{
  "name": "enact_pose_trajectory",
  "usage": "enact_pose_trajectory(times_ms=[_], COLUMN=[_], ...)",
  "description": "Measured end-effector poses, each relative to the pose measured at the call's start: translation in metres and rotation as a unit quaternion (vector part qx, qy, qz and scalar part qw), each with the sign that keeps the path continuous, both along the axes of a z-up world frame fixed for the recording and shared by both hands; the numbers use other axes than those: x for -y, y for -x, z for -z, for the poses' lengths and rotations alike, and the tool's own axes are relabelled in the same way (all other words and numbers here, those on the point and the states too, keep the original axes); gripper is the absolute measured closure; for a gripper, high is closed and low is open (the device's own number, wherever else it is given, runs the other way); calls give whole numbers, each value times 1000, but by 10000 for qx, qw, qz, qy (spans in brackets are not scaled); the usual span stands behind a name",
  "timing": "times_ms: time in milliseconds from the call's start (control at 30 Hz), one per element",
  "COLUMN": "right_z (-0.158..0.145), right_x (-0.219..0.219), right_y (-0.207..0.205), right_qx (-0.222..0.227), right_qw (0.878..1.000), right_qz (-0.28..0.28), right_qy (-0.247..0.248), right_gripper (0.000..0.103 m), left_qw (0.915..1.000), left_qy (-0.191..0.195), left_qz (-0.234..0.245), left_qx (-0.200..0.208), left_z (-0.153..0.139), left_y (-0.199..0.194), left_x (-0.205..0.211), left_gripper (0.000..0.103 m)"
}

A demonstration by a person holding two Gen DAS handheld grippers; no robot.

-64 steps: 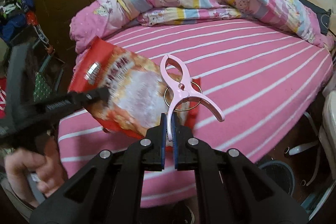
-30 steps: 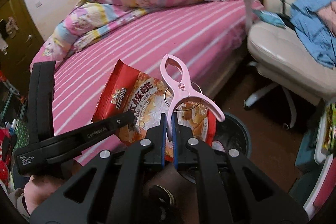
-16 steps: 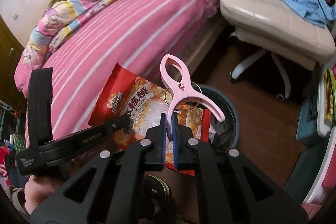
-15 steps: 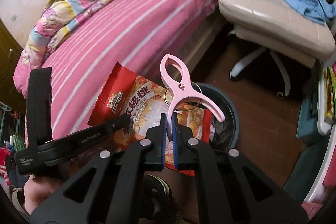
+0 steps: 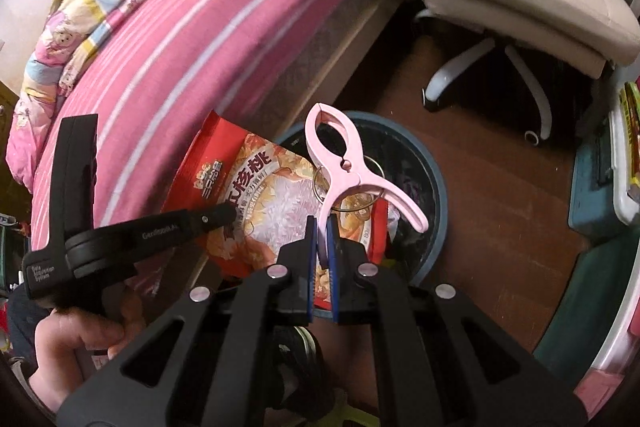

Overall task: Collect trash
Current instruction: 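Open both grippers to drop the snack bag and clip into the bin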

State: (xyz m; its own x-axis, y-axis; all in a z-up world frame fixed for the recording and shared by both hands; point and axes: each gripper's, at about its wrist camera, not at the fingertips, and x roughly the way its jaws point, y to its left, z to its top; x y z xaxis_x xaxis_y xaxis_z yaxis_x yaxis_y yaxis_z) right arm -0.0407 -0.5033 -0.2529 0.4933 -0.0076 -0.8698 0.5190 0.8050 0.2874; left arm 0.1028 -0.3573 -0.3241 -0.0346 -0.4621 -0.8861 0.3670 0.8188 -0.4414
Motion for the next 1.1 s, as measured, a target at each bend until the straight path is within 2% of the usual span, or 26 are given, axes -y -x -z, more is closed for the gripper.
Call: enact_pose_trajectory(times_ms=[167,467,733,800,833,900,933,1100], right_z=[16,35,46,47,47,45,44,36], right_x=[4,5,0,-1,-2,-4,-7,-13], right_y=[-7,-21,-33,-35,-37,-39,-39,-40], right_qx=[-157,-373,-513,-530,-543,-547,-544,-525], right_qw=[9998,9992,9985,9984,9984,9985,9985,9983], right_qz=[15,13,-64,-69,-78,-66,-48,79], right_qy=[-83,-154,-185,-185,-160,-45,-1,248], right_gripper=[97,97,95,94,91,73,69,28], left_qw=[10000,9999,9999,9998,9998,9997,9997,9992], left_qy=[10,-97,-106,-109,-110,-122,-122,-69], left_qz=[53,14,-88,-127,-137,-169,-187,-281], left_qx=[-60,-48,31,81,94,108,112,289], left_z=[7,15,14,13,12,12,11,2], left_y=[-3,-10,-14,-16,-16,-17,-17,-18], left_x=[10,21,18,17,17,15,14,7], left_gripper=[93,56,33,31,30,28,26,17])
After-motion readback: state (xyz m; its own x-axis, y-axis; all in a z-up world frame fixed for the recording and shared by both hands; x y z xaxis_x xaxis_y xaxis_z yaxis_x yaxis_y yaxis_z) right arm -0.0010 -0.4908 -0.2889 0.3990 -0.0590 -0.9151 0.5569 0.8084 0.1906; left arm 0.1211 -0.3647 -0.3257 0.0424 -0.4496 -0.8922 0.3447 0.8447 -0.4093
